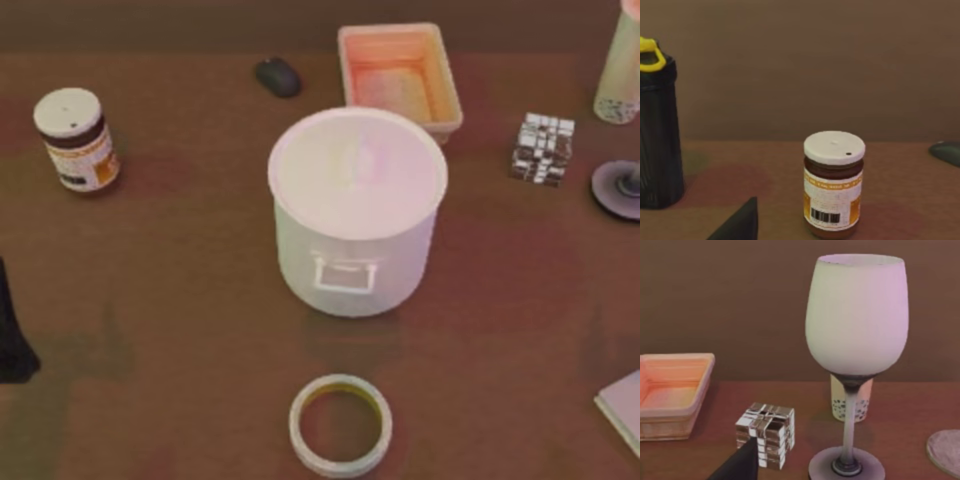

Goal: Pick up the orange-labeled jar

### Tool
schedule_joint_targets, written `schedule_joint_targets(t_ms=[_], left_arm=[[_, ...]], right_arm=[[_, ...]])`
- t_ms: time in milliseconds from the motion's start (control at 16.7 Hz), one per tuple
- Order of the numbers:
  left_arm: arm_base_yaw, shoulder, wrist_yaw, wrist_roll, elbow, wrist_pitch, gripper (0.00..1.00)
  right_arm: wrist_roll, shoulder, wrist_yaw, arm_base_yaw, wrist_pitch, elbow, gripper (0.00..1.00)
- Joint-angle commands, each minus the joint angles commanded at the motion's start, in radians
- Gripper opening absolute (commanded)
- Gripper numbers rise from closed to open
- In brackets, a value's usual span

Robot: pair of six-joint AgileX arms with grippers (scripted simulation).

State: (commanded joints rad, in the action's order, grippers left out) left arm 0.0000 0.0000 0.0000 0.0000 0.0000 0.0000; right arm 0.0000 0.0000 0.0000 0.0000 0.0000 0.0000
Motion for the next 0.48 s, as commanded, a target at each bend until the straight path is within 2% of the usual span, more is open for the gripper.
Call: schedule_joint_targets(t_ms=[240, 480], left_arm=[[0.000, 0.012, 0.002, 0.003, 0.023, -0.007, 1.00], [-0.005, 0.116, 0.018, 0.026, 0.188, -0.066, 1.00]], right_arm=[[0.000, 0.000, 0.000, 0.000, 0.000, 0.000, 1.00], [0.000, 0.000, 0.000, 0.000, 0.000, 0.000, 1.00]])
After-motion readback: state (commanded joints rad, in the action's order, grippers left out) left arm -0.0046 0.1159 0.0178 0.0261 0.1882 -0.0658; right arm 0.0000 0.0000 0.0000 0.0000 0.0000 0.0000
